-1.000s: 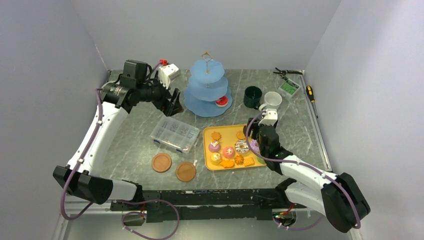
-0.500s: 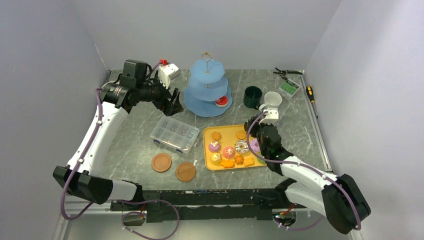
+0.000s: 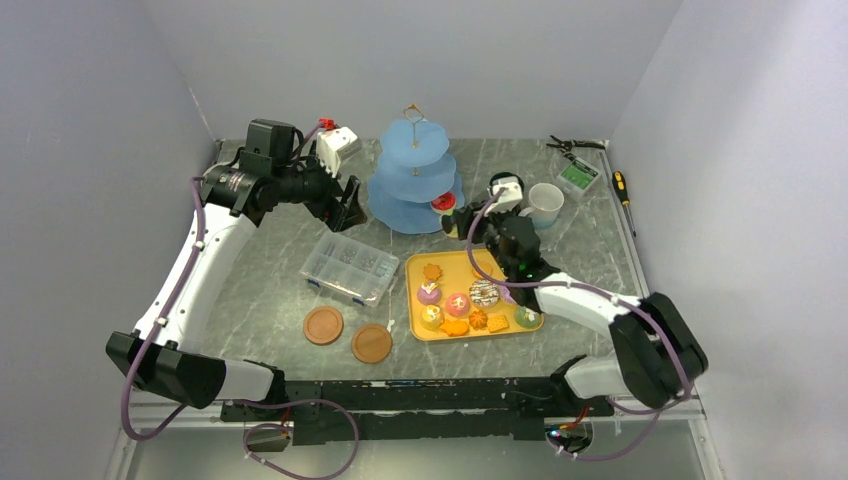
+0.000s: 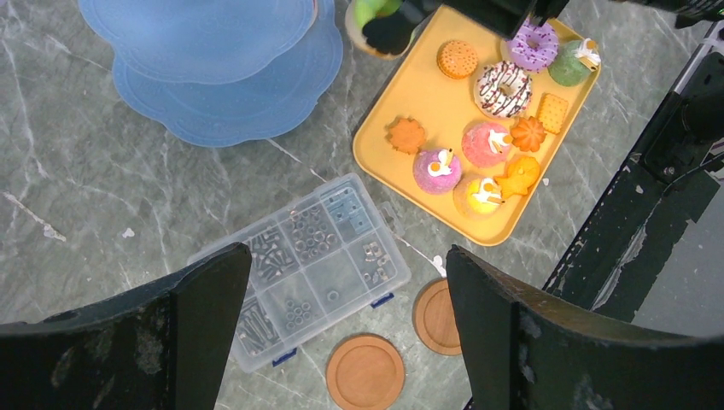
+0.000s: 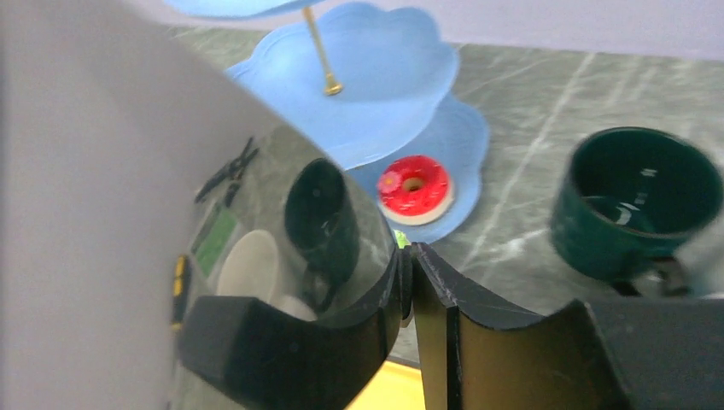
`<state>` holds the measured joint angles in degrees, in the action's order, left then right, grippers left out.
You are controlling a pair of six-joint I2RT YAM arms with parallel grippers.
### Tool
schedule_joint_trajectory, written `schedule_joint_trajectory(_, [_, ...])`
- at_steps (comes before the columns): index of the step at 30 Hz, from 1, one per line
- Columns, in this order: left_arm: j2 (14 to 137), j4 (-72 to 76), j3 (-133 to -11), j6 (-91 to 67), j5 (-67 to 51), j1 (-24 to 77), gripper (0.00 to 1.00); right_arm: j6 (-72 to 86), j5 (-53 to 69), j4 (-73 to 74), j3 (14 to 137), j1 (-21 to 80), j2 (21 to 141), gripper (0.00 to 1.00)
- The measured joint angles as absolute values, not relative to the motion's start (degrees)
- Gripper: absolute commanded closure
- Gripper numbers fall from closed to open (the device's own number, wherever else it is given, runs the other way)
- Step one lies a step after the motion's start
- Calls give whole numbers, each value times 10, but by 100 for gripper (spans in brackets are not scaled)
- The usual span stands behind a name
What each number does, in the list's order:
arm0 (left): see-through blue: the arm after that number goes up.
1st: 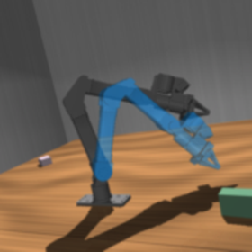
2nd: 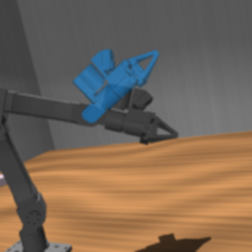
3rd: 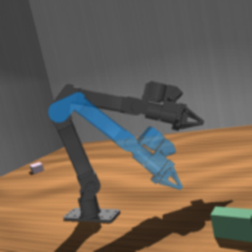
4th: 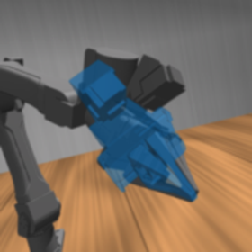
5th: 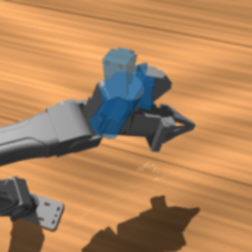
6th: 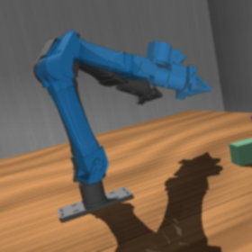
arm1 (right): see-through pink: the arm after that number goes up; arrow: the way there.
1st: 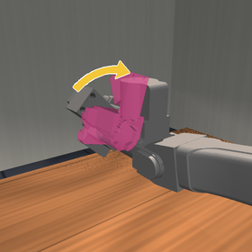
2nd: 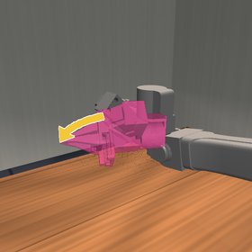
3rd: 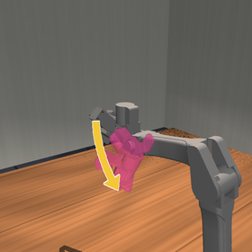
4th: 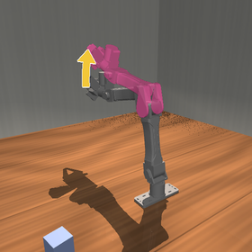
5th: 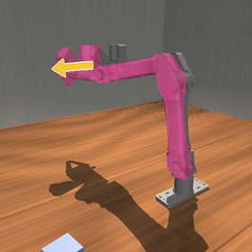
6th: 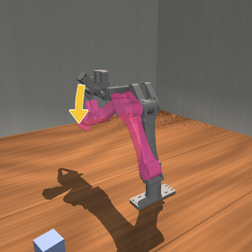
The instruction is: Serve the afternoon tea
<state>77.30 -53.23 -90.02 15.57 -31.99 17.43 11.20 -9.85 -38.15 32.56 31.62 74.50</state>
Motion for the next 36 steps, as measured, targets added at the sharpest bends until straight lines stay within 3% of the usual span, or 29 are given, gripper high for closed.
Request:
schedule_joint_trajectory(13, [773, -532, -900, 158, -316, 174, 10, 135, -49, -456, 412, 357, 925, 50])
schedule_joint_trajectory(29, [765, -532, -900, 169, -316, 174, 9, 131, -105, -528, 469, 352, 1047, 50])
schedule_joint_trajectory(36, [762, -531, -895, 171, -316, 174, 8, 130, -108, -541, 469, 329, 1056, 37])
